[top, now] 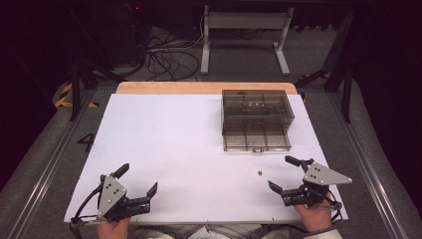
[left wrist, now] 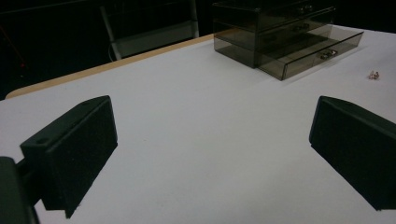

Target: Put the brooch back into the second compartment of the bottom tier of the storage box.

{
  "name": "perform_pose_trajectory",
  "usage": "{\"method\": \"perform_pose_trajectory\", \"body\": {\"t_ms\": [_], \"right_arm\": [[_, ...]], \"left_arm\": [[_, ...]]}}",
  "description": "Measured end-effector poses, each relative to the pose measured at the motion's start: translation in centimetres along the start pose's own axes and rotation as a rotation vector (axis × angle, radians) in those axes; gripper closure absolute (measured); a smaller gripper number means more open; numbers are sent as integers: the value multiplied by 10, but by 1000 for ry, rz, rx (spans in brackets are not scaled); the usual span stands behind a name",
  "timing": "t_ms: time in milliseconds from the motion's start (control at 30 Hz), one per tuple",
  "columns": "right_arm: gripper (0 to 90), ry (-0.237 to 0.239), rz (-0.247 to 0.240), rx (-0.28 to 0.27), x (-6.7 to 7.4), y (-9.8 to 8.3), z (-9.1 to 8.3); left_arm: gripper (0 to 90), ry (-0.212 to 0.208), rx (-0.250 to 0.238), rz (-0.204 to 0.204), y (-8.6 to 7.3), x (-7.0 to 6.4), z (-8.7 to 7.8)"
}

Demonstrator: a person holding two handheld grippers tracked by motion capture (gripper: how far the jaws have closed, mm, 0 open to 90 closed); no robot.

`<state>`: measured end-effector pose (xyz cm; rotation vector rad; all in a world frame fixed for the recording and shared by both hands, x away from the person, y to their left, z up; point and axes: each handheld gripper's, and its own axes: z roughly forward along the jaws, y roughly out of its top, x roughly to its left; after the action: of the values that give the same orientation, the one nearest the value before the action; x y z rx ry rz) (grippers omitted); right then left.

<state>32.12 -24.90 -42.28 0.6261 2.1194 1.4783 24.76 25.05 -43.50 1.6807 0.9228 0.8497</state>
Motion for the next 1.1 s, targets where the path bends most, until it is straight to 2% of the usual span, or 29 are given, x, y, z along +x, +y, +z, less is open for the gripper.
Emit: {"method": "perform_pose_trajectory", "body": {"t_ms": [600, 1100], "right_arm": [[45, 1, -18, 32, -13, 24, 15], [44, 24, 7, 41, -28, 36, 29]], "left_arm": [[18, 4, 5, 6, 0, -1, 0], [18, 9, 5, 14, 0, -1, 1]]}}
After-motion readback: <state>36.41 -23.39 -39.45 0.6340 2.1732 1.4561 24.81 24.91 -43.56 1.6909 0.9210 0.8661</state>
